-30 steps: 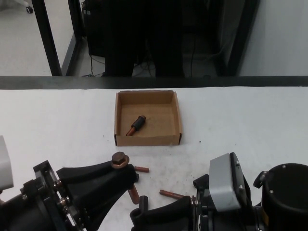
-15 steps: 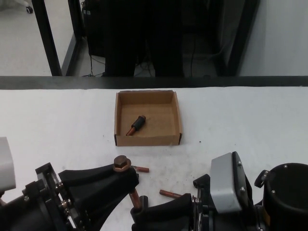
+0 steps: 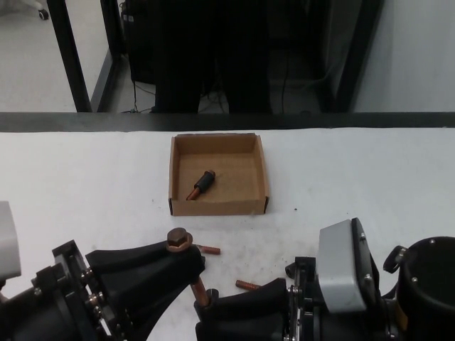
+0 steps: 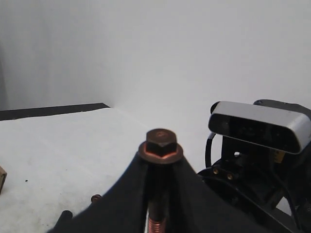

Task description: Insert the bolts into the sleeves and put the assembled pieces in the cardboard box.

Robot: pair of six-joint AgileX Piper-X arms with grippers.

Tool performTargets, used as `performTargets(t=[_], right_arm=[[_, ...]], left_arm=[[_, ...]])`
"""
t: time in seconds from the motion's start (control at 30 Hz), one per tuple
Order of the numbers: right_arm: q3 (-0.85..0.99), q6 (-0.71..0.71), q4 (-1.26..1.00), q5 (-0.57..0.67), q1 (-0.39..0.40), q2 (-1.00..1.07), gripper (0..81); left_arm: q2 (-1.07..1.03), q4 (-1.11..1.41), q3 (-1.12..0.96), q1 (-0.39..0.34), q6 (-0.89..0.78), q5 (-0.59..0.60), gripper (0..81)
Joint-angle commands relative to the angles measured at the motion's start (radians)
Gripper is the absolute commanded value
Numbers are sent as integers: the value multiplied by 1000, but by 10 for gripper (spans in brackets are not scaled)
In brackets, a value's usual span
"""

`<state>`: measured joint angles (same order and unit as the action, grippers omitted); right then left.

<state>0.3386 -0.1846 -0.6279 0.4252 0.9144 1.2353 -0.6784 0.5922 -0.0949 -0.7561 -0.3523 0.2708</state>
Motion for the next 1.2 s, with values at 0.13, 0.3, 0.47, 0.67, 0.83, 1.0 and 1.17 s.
performTargets(t=[0.13, 0.3, 0.47, 0.67, 0.83, 1.0, 1.17], right_arm=[[14, 5, -14, -2, 1, -14, 2], [14, 5, -19, -2, 1, -14, 2], [23, 12, -53, 6, 1, -16, 2], [29, 12, -69, 6, 1, -16, 2], [43, 12, -69, 6, 1, -16, 2], [53, 12, -66, 6, 1, -16, 2], [56, 12, -66, 6, 1, -16, 2]], left_arm=[[4, 17, -1, -4, -17, 20, 8], [4, 17, -1, -4, -52, 49, 8], [4, 17, -1, -4, -101, 79, 8], [4, 17, -1, -4, -151, 98, 8], [4, 17, -1, -4, -209, 153, 8], [4, 10, -1, -2, -202, 153, 6], [4, 10, -1, -2, -162, 191, 199]])
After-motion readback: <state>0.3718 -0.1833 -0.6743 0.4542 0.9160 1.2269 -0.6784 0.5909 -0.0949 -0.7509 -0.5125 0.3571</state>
